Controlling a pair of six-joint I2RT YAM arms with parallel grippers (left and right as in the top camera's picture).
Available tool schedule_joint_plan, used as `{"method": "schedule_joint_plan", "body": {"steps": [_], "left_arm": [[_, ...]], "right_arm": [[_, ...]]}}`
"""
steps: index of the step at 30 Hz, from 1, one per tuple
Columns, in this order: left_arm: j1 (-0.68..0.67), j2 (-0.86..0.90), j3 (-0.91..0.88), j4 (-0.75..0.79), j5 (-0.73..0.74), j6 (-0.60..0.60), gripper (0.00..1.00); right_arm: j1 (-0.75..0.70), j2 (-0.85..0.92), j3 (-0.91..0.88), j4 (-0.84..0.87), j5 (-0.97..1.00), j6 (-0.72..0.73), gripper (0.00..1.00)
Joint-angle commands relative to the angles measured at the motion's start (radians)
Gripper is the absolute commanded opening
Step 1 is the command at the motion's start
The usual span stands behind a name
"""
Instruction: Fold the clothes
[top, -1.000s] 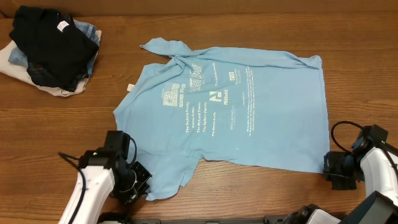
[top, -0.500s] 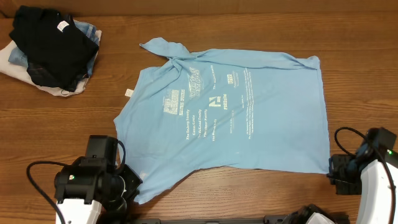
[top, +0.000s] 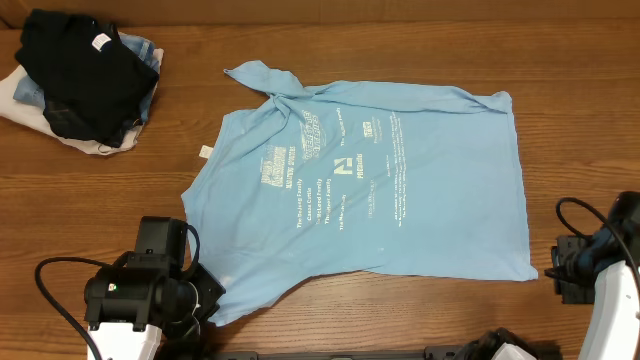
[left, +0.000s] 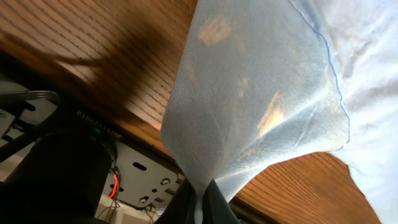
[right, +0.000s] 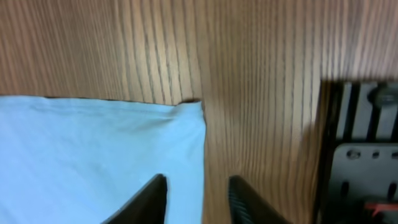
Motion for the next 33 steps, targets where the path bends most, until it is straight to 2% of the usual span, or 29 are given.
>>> {"method": "schedule_joint_plan", "body": {"steps": [1,11,16,20,30,33], "left_arm": [[-0.007,-0.007,0.023,0.004,-0.028,-0.005,0.04],[-0.007,-0.007,0.023,0.005,-0.028,-0.002,0.04],[-0.007,-0.007,0.023,0.005,-0.028,-0.002,0.04],[-0.007,-0.007,0.023,0.005,-0.028,0.002,0.04],[-0.007,-0.006,0.023,0.004,-0.028,0.010,0.04],[-0.007,-0.006,0.023,0.005,-0.028,0.010,0.04]], "right_arm": [[-0.004,0.068,-0.059,0.040,0.015,-0.001,0.39],[-0.004,0.246,-0.110,0.142,-0.015,-0.001,0.40],[-0.004,0.280,-0.145,0.202,-0.020,-0.001,0.57],[-0.004,0.308,-0.192,0.267,-0.032,0.029,0.62],[-0.004,0.320,-0.291,0.398,-0.099,0.052,0.62],[-0.004,0.320,-0.312,0.418,-0.090,0.053,0.55]]}}
